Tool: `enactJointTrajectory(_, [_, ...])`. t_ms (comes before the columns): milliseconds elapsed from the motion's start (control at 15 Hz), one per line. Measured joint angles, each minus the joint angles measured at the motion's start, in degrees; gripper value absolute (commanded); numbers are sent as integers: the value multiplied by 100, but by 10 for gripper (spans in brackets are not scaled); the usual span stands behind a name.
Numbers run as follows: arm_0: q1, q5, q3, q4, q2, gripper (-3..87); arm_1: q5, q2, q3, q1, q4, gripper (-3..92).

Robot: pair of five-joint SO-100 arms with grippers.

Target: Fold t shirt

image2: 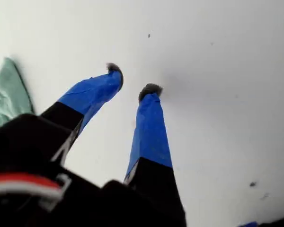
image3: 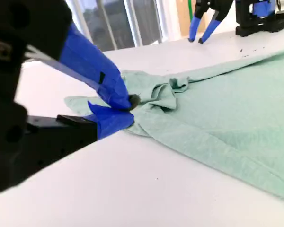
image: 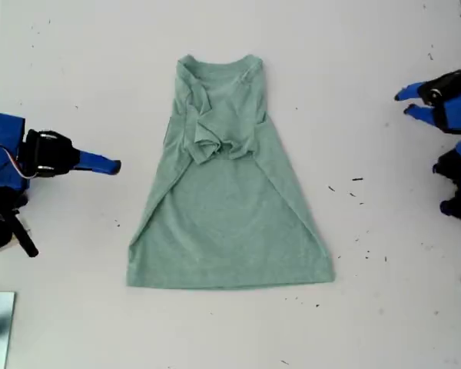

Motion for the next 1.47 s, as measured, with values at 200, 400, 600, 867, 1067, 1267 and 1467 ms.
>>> enactJointTrajectory(200, [-62, 18, 0, 0, 0, 1, -2417, -26, 0, 914, 35, 153])
enactJointTrajectory(400, [-97, 105, 0, 0, 0, 0, -334, 53, -35, 492, 290, 9])
enactJointTrajectory(600, [44, -193, 0, -105, 0, -1, -404, 79, -149, -3630, -334, 10])
enactJointTrajectory(867, [-132, -105, -149, 9, 0, -1, 79, 79, -984, -6565, 378, 10])
enactJointTrajectory(1067, [-97, -246, -79, 9, 0, -1, -220, -1380, -2830, -7400, 1160, 10])
enactJointTrajectory(1267, [-97, -343, -44, 9, 0, -1, -325, -5019, -6161, -7840, 2162, 258])
enactJointTrajectory(1467, [-44, -352, -44, 9, 0, -1, -220, -6961, -8271, -8464, 2294, 380])
